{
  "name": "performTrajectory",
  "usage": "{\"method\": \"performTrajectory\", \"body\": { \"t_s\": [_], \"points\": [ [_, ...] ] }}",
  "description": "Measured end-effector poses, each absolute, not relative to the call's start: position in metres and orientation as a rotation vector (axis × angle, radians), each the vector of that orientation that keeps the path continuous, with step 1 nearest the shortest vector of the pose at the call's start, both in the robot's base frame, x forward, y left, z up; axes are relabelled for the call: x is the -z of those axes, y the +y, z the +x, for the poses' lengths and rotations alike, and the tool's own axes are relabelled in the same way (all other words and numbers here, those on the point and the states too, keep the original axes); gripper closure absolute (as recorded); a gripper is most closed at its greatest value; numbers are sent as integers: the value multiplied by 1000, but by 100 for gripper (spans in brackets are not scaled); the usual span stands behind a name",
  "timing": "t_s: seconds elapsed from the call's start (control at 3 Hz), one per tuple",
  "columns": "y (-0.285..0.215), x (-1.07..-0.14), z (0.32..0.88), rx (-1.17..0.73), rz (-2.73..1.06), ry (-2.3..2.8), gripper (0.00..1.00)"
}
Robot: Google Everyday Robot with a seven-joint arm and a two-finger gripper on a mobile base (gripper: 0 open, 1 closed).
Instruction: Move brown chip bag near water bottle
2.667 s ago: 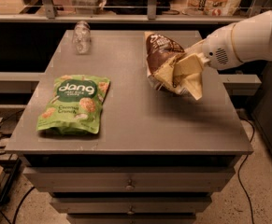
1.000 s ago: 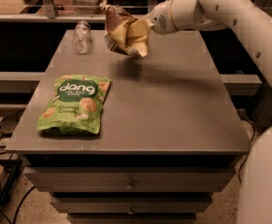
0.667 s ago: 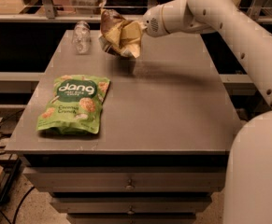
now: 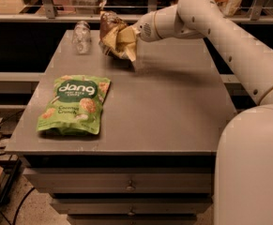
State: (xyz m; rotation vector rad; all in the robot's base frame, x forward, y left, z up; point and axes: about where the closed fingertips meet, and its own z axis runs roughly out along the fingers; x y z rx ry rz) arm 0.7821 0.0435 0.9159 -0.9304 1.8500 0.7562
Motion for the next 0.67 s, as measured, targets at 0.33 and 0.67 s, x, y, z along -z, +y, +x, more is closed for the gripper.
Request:
{"method": "performTrajectory", "body": {
  "t_s": [0.33,0.67],
  "points": [
    [37,-910,787,-747,-887,1872,0],
    [37,-910,787,-748,-887,1872,0]
  ]
}}
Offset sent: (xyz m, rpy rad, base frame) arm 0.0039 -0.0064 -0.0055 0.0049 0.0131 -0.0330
